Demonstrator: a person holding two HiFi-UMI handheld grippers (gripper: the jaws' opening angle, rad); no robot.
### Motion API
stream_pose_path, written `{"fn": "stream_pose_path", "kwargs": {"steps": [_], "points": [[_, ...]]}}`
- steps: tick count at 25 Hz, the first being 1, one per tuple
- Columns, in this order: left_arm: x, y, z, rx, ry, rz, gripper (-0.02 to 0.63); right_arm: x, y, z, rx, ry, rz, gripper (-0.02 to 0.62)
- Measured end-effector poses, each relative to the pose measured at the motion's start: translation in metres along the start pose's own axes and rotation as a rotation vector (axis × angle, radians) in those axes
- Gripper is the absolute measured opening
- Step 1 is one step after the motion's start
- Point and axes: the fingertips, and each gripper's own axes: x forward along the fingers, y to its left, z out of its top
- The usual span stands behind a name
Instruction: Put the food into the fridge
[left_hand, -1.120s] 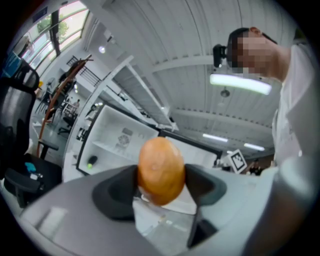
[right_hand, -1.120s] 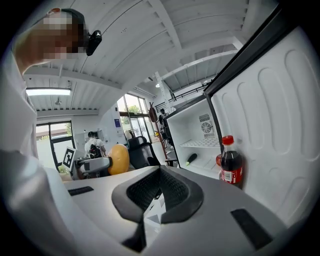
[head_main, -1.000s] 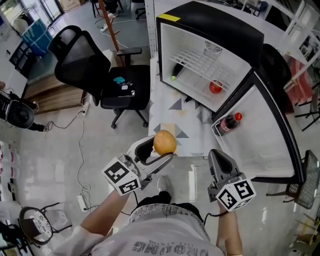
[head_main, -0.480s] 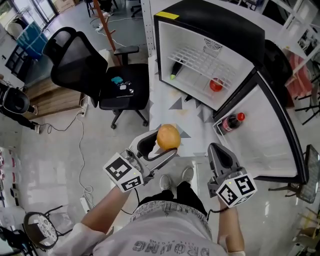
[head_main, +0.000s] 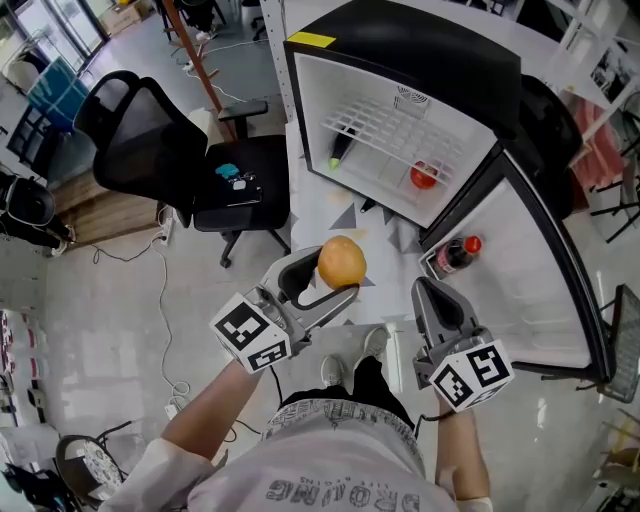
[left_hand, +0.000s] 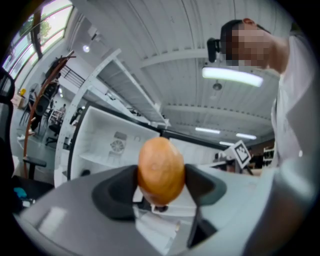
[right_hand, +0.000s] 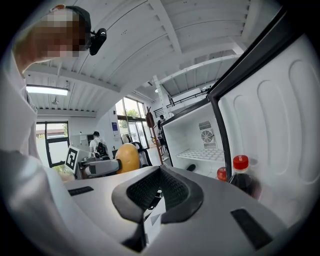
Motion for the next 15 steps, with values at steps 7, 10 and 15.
{"fn": "stream_pose_path", "kwargs": {"steps": [7,10,15], "points": [[0.047,0.021,0.007,0.089,0.042,-0.023,0.304,0.015,-0.018,0.011,-0.029,-0.013,0.004,0.002],[0.071,0.033,0.008,0.133,0.065,-0.038,0.304,0.022,-0.027,0.012,-0.031,-0.011,0.009,0.002],[0.106,0.052,0.010,0.217,0.115,-0.058,0.304,0.035,-0.035,0.012,-0.027,-0.007,0.021,0.002]]}}
